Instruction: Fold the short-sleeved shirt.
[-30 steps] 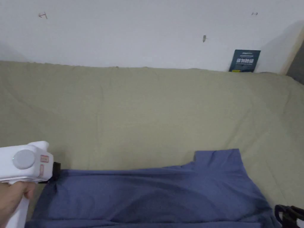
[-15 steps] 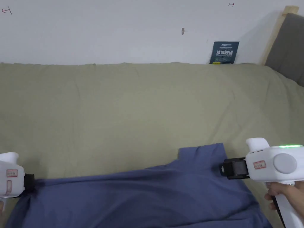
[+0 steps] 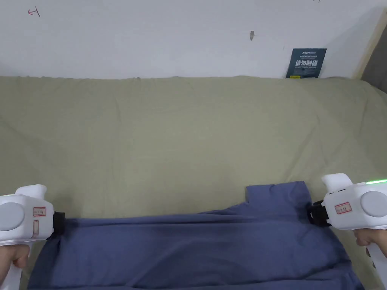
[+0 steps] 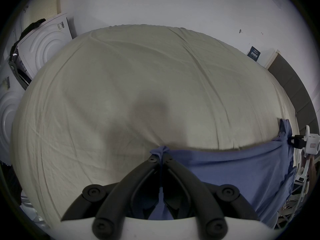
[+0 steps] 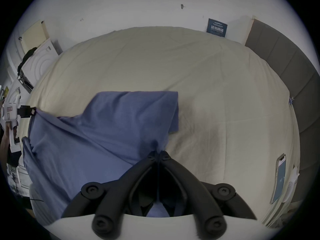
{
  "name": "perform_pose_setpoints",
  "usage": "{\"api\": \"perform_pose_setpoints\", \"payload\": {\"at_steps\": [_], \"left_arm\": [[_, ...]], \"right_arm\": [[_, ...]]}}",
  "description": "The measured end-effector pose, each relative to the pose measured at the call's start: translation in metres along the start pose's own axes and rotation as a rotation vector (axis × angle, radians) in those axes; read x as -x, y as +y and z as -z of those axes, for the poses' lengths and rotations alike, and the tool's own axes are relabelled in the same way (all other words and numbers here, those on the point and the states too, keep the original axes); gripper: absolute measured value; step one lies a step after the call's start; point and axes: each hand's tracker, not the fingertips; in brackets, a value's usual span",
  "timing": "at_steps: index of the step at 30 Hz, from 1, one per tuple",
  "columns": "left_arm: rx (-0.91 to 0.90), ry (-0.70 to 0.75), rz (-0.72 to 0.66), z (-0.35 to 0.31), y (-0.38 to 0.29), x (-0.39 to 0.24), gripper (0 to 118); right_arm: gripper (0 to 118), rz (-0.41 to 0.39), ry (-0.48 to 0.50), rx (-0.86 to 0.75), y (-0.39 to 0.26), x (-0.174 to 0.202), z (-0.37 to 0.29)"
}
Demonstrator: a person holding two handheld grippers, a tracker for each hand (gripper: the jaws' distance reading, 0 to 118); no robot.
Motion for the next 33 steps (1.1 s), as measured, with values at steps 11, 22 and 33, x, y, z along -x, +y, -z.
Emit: {"api": "perform_pose_setpoints", "payload": {"at_steps": [11, 22, 33], "left_arm": [[-0.105, -0.073, -0.002, -0.09, -0.025, 0.016, 0], [-0.192, -0.11, 0.031, -0.165, -0.115, 0.038, 0], [-0.212, -0.101, 0.071, -0.169, -0.203, 0.052, 0]], "right_arm": [[3, 0.033, 0.059, -0.154, -0.029, 0.003, -0.1], [3, 0.049, 0.108, -0.244, -0.134, 0.015, -0.176], [3, 0.061, 0.112, -0.209, -0.23, 0.027, -0.175]]}}
